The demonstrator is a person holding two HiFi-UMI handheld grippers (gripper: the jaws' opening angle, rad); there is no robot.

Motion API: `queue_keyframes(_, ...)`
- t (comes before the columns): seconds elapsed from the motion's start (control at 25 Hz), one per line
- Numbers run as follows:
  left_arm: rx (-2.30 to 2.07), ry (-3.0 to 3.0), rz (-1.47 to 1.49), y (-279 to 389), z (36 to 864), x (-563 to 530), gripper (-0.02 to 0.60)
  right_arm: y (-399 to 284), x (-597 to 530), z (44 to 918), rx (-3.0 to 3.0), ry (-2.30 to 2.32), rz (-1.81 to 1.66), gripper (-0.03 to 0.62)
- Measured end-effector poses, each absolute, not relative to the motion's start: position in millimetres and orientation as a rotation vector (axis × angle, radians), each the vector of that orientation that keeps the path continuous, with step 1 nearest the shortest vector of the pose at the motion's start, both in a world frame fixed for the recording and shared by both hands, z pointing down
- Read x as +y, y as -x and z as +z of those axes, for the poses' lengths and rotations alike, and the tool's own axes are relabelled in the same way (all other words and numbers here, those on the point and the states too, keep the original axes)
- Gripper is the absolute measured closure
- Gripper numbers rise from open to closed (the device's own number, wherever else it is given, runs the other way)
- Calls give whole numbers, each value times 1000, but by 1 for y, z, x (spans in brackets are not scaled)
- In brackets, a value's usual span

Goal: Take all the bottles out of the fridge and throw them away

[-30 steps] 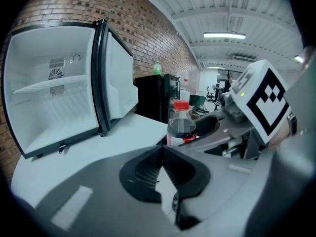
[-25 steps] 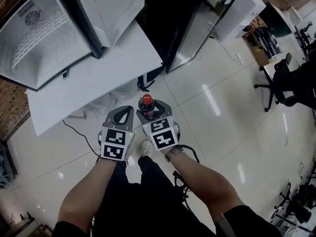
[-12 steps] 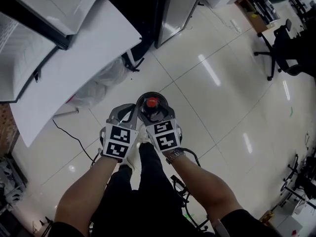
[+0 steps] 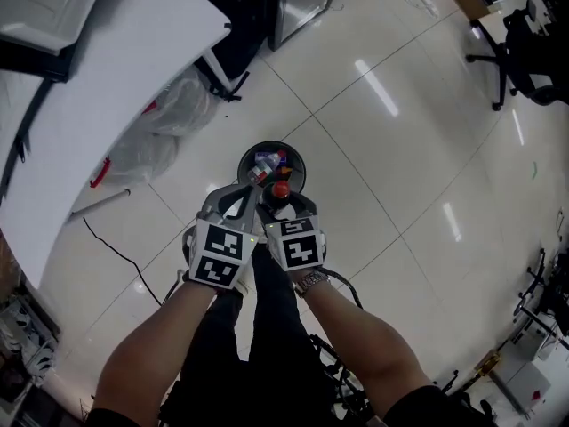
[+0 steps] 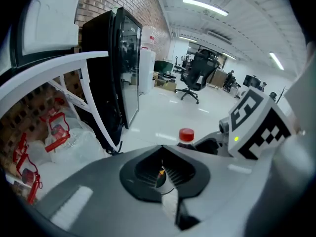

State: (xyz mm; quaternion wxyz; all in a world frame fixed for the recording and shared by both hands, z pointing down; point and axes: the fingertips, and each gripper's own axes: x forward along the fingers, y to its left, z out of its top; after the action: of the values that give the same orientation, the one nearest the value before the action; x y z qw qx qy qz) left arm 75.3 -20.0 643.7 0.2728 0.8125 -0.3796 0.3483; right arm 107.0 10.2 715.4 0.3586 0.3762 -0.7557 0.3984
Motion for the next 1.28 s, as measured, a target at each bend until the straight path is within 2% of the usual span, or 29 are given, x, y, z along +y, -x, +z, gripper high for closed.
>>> queue_keyframes(0.6,-973,-2111,944,-69,702,2,578,-125,28,814,-1754,-1000,1170,292)
queue_keyframes(1.0,-990,-2106,927,-62,696,2,578,-119,15,796,-1797,-1009,1139,292)
queue_keyframes(1.28,-1049,-2104,908,-47,668,5,578,-96,17,751,-1881,-958,1082,293)
